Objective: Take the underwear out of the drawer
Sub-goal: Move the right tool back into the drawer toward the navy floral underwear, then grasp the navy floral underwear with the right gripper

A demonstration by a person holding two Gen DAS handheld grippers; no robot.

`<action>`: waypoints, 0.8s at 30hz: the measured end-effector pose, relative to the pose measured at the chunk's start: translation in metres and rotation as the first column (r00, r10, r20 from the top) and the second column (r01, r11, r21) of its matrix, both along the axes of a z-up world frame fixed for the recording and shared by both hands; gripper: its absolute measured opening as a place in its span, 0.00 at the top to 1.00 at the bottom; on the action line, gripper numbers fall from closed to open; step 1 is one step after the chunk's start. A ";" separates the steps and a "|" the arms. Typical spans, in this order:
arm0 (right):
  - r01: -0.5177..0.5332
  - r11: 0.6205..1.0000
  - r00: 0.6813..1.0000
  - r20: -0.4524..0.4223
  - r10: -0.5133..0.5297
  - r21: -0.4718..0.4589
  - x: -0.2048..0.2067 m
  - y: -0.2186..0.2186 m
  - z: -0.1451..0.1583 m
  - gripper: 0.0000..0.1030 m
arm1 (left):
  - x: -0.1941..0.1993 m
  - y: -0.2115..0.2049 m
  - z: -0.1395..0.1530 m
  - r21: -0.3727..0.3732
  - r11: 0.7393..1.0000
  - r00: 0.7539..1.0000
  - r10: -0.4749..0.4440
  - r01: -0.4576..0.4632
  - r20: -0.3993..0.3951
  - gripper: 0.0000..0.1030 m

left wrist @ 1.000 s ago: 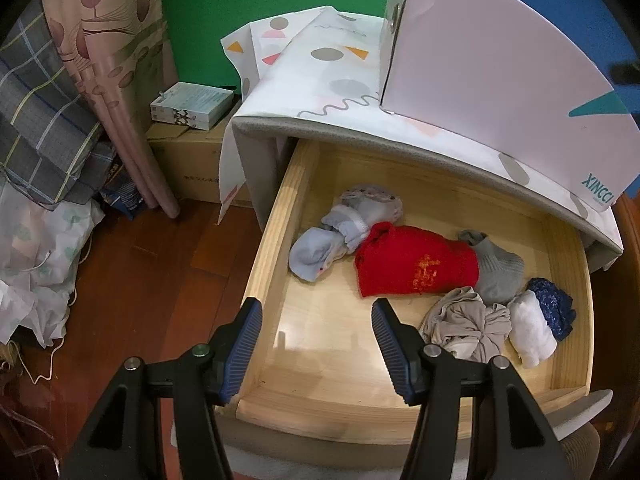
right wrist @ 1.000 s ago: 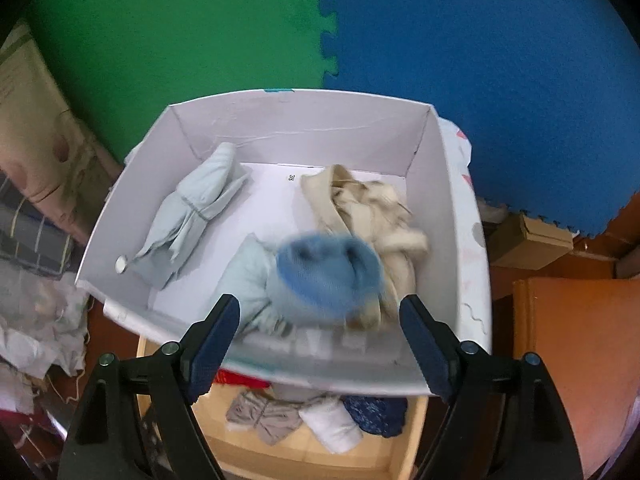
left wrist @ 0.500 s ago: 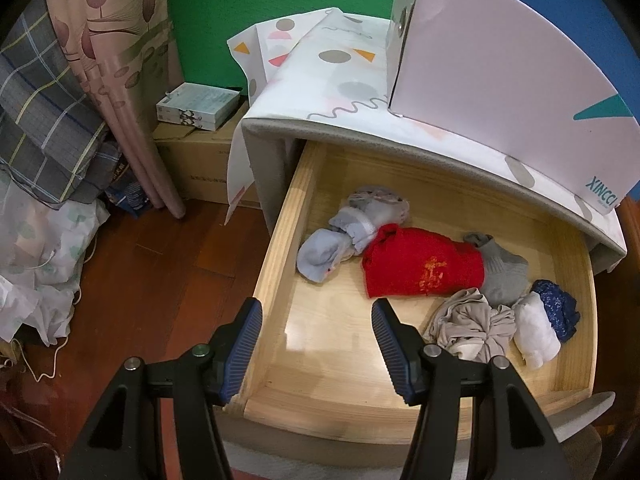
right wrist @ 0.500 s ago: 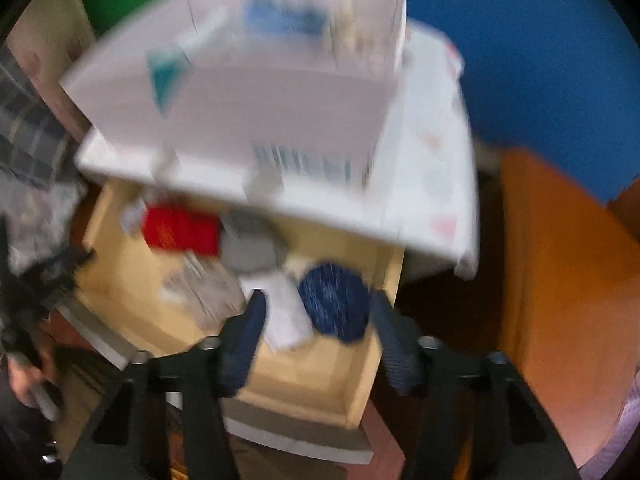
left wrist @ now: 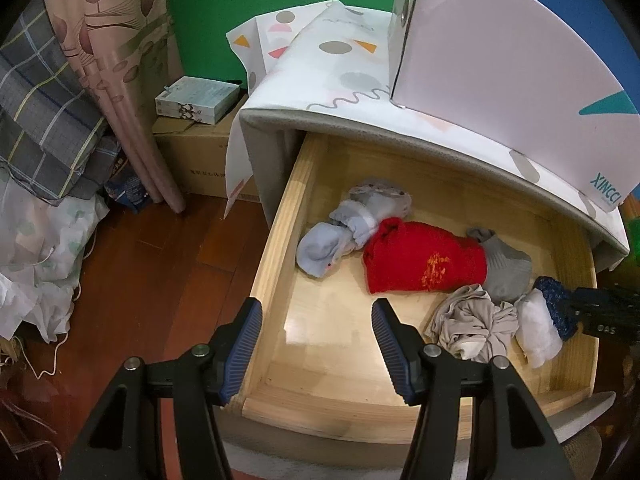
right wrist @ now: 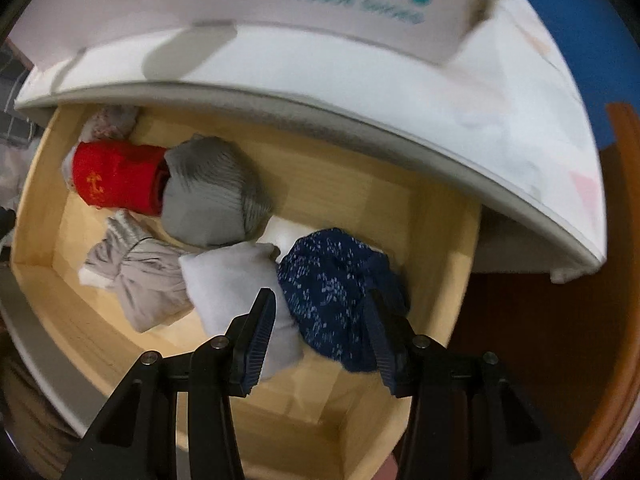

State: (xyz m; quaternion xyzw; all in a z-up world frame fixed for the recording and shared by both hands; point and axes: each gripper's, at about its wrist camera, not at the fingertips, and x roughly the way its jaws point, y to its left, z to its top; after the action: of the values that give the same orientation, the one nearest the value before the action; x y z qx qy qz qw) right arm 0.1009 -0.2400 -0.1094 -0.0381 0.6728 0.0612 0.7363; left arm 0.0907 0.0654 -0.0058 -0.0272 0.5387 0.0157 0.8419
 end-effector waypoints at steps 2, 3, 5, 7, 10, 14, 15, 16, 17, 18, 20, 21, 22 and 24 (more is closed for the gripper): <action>-0.026 1.000 1.000 -0.010 0.026 -0.013 0.002 0.003 -0.009 0.57 | 0.000 0.000 -0.001 -0.001 1.000 1.000 0.000 0.000 -0.001 0.43; -0.041 0.999 0.999 -0.015 0.040 -0.016 0.003 0.005 -0.013 0.57 | 0.000 0.000 0.000 -0.002 1.000 1.000 -0.001 0.001 -0.002 0.43; -0.059 0.998 0.998 -0.026 0.058 -0.031 0.004 0.007 -0.022 0.57 | 0.000 0.000 -0.001 -0.002 1.000 1.000 -0.002 0.002 -0.005 0.43; -0.057 0.998 0.998 -0.027 0.056 -0.033 0.006 0.006 -0.027 0.56 | 0.001 -0.001 -0.002 -0.001 1.000 1.000 -0.003 0.003 -0.010 0.43; -0.071 0.997 0.997 -0.018 0.070 -0.036 0.007 0.006 -0.031 0.53 | 0.001 -0.001 -0.003 -0.001 1.000 1.000 -0.005 0.005 -0.011 0.43; -0.138 0.987 0.990 -0.040 0.135 -0.082 0.004 0.017 -0.038 0.46 | 0.002 -0.003 -0.004 0.004 1.000 1.000 -0.006 0.006 -0.014 0.43; -0.157 0.983 0.987 -0.046 0.153 -0.092 0.002 0.021 -0.040 0.44 | 0.001 -0.003 -0.004 0.006 1.000 1.000 -0.006 0.006 -0.013 0.43; -0.170 0.980 0.985 -0.051 0.165 -0.104 0.001 0.023 -0.042 0.43 | 0.001 -0.003 -0.003 0.005 1.000 1.000 -0.007 0.007 -0.013 0.43; -0.179 0.977 0.983 -0.058 0.174 -0.115 -0.001 0.024 -0.043 0.43 | 0.001 -0.003 -0.004 0.003 1.000 1.000 -0.006 0.006 -0.013 0.43; -0.186 0.975 0.982 -0.062 0.180 -0.119 -0.002 0.025 -0.044 0.42 | 0.001 -0.003 -0.004 0.004 1.000 1.000 -0.005 0.005 -0.014 0.43; -0.192 0.974 0.980 -0.072 0.185 -0.117 -0.004 0.027 -0.045 0.43 | 0.001 -0.003 -0.003 0.000 1.000 1.000 -0.003 0.003 -0.013 0.43; -0.192 0.975 0.980 -0.078 0.184 -0.112 -0.005 0.029 -0.045 0.45 | 0.001 -0.002 -0.003 -0.002 1.000 1.000 -0.003 0.003 -0.011 0.43; -0.187 0.978 0.980 -0.088 0.179 -0.093 -0.006 0.031 -0.045 0.48 | 0.001 -0.002 -0.003 -0.002 1.000 1.000 -0.003 0.003 -0.011 0.43; -0.157 0.988 0.981 -0.113 0.155 -0.011 -0.005 0.035 -0.046 0.50 | 0.001 -0.002 -0.003 -0.002 1.000 1.000 -0.003 0.003 -0.012 0.43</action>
State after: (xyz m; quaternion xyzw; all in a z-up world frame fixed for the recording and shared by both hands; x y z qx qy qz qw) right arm 0.0956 -0.2052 -0.1549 -0.0945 0.7084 0.1141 0.6901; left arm 0.0915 0.0630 -0.0089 -0.0271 0.5437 0.0141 0.8387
